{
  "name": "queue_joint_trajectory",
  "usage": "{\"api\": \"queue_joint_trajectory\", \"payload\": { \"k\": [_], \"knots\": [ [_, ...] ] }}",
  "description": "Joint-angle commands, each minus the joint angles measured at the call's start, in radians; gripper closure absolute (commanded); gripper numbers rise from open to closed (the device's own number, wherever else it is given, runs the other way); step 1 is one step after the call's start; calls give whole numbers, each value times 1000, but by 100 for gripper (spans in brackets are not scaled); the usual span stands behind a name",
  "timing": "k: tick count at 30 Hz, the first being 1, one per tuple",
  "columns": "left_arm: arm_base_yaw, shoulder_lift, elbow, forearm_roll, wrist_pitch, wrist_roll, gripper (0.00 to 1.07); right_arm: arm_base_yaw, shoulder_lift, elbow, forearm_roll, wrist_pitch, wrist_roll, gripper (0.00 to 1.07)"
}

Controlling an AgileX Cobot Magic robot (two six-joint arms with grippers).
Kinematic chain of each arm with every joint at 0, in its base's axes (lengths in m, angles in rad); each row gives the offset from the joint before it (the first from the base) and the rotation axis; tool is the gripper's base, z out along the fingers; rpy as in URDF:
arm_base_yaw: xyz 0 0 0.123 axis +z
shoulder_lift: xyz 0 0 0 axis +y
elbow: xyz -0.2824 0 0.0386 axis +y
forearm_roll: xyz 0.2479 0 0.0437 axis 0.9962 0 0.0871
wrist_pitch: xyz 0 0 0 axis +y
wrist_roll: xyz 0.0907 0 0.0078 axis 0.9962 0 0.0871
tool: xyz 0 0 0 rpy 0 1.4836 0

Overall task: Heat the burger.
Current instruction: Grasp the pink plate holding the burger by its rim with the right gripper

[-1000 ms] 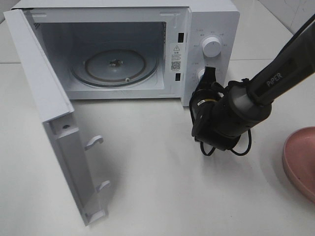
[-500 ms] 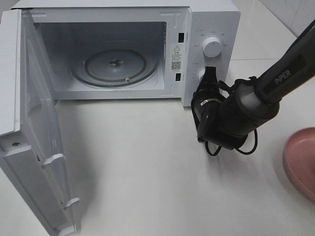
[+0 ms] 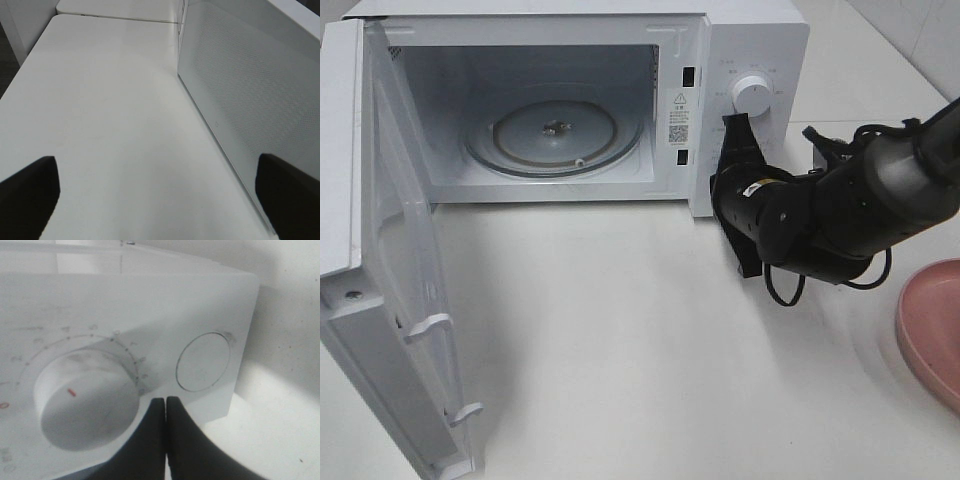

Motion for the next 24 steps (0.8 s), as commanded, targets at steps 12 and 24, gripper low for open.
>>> {"api": "queue_joint_trajectory", "payload": {
  "k": [12, 24],
  "knots": [
    [-4, -15, 2, -6, -13, -4, 4, -1, -170, 91, -13, 246, -418, 107],
    [-4, -15, 2, -6, -13, -4, 4, -105, -302, 88, -176, 643, -899, 107]
  ]
}}
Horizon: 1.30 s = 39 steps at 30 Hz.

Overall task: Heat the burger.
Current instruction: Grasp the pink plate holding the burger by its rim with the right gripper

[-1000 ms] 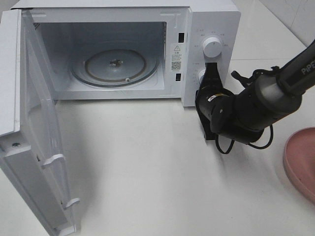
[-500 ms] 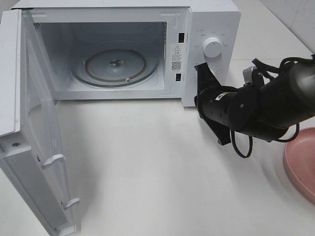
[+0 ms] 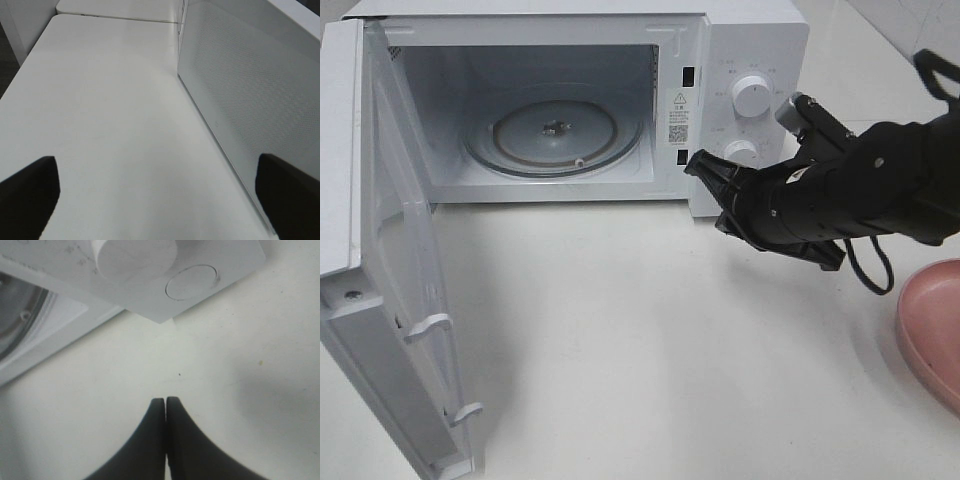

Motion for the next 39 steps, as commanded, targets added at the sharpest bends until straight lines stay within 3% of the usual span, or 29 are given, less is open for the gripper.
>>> {"api": "queue_joint_trajectory", "payload": {
  "k": [1, 7, 9, 12, 21, 24, 25, 26, 27, 28, 29, 30, 31, 32, 33, 39],
  "knots": [
    [-4, -15, 2, -6, -13, -4, 4, -55, -59, -2, -128, 190, -112, 107],
    [-4, -15, 2, -6, -13, -4, 4, -100, -103, -2, -244, 326, -127, 107],
    [-4, -15, 2, -6, -13, -4, 4, -150, -158, -2, -360, 461, -128, 107],
    [-4, -15, 2, -6, -13, -4, 4, -181, -193, -2, -433, 547, -129, 105],
    [-4, -15, 2, -6, -13, -4, 4, -252, -272, -2, -537, 762, -186, 99],
    [-4, -15, 2, -6, -13, -4, 4, -273, -281, -2, -564, 818, -250, 86],
    [-4, -15, 2, -6, -13, -4, 4, -284, -285, -2, -579, 844, -268, 73],
    [-4, -15, 2, -6, -13, -4, 4, -284, -285, -2, -579, 844, -268, 73],
    [-4, -15, 2, -6, -13, -4, 4, -290, -285, -2, -589, 854, -272, 63],
    [-4, -15, 2, -6, -13, -4, 4, -290, -285, -2, -618, 866, -273, 44],
    [-4, -15, 2, -6, -13, -4, 4, -290, -285, -2, -618, 866, -273, 44],
    [-4, -15, 2, -6, -13, -4, 4, -290, -285, -2, -643, 871, -269, 24],
    [-4, -15, 2, -6, -13, -4, 4, -290, -285, -2, -650, 869, -261, 15],
    [-4, -15, 2, -6, -13, -4, 4, -290, -285, -2, -650, 869, -261, 15],
    [-4, -15, 2, -6, -13, -4, 4, -290, -285, -2, -666, 868, -246, 5],
    [-4, -15, 2, -6, -13, -4, 4, -290, -251, -2, -724, 862, -171, 6]
  ]
}}
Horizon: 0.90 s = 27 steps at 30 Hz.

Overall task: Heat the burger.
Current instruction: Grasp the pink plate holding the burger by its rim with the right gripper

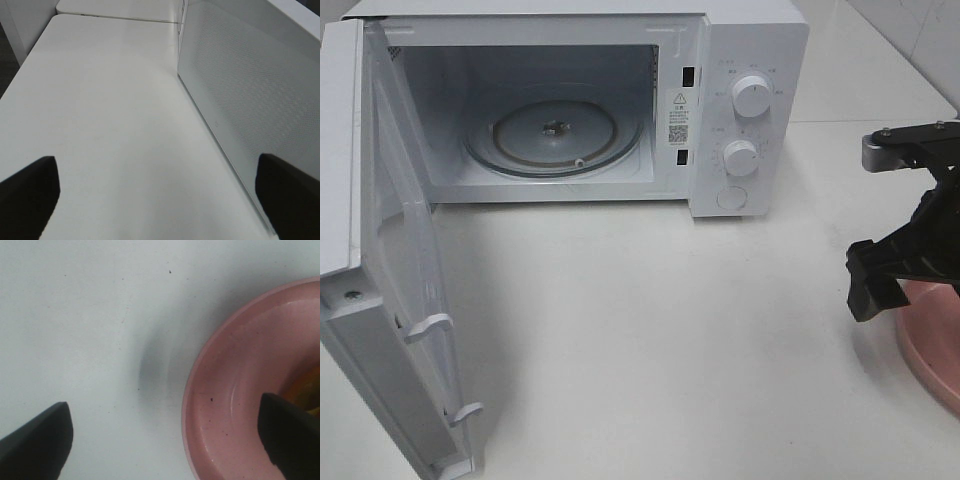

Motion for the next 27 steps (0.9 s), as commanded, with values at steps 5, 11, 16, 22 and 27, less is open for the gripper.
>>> {"api": "queue_joint_trajectory", "payload": {
  "k": [5, 11, 16, 22, 27],
  "knots": [
    [-4, -15, 2, -6, -13, -4, 4, -6, 99, -2, -29, -22, 69, 7],
    [-4, -15, 2, -6, -13, -4, 4, -6, 180, -2, -29, -86, 82, 9],
    [-4, -15, 2, -6, -13, -4, 4, -21, 230, -2, -39, -130, 91, 10],
    [-4, -15, 2, -6, -13, -4, 4, -66, 248, -2, -85, -164, 113, 12],
    [-4, -15, 2, -6, -13, -4, 4, -75, 271, -2, -86, -177, 113, 14]
  ]
}}
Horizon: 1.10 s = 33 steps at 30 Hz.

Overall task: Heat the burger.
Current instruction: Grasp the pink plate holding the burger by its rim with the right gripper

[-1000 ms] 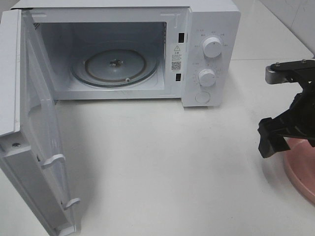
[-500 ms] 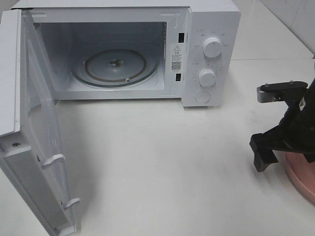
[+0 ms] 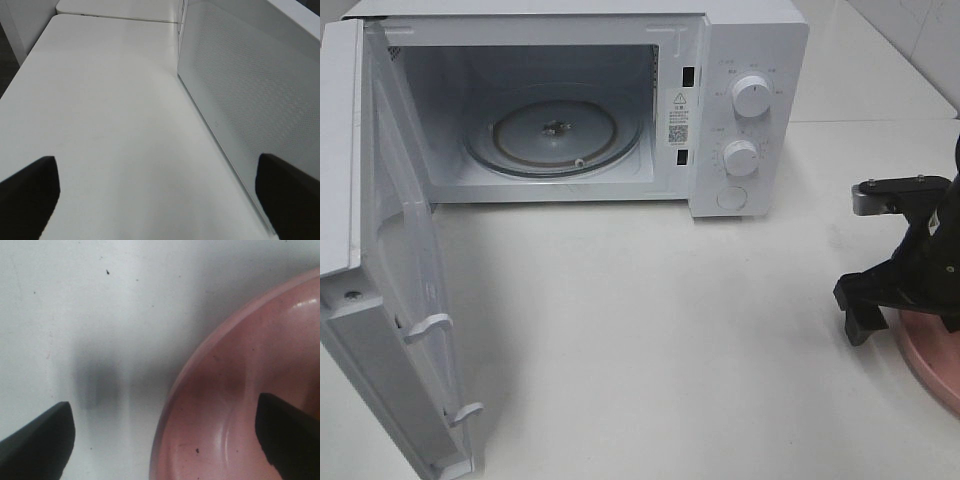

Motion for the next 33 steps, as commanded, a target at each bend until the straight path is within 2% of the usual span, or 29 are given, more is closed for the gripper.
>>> {"api": "queue_joint_trajectory", "payload": {
  "k": [1, 9, 11, 12, 13, 14, 15, 16, 17, 18, 19, 20, 21, 22, 24, 33],
  "knots": [
    [-4, -15, 2, -6, -13, -4, 4, -7, 34, -2, -11, -21, 5, 15],
    [-4, -15, 2, -6, -13, -4, 4, -7, 56, -2, -10, -31, 6, 20],
    [-4, -15, 2, -6, -13, -4, 4, -7, 56, -2, -10, -16, 7, 35],
    [-4, -15, 2, -6, -13, -4, 4, -7, 56, -2, -10, -16, 7, 35],
    [-4, -15, 2, -6, -13, -4, 4, -7, 56, -2, -10, -10, 14, 47],
    [-4, -15, 2, -6, -13, -4, 4, -7, 56, -2, -10, -10, 14, 47],
    [-4, -15, 2, -6, -13, -4, 4, -7, 56, -2, -10, -6, 16, 53],
    [-4, -15, 2, -6, -13, -4, 4, -7, 56, -2, -15, -4, 16, 65],
    [-4, -15, 2, -6, -13, -4, 4, -7, 56, -2, -15, -4, 16, 65],
    [-4, -15, 2, -6, -13, -4, 4, -7, 56, -2, -20, -4, 16, 71],
    [-4, -15, 2, -6, -13, -4, 4, -7, 56, -2, -33, -8, 16, 84],
    [-4, -15, 2, -6, -13, -4, 4, -7, 56, -2, -33, -8, 16, 84],
    [-4, -15, 2, -6, -13, -4, 4, -7, 56, -2, -33, -10, 15, 96],
    [-4, -15, 2, -6, -13, -4, 4, -7, 56, -2, -33, -10, 15, 96],
    [-4, -15, 2, -6, -13, -4, 4, -7, 56, -2, -33, -13, 15, 107],
    [-4, -15, 2, -6, -13, -4, 4, -5, 51, -2, -27, 14, 24, 107]
  ]
}}
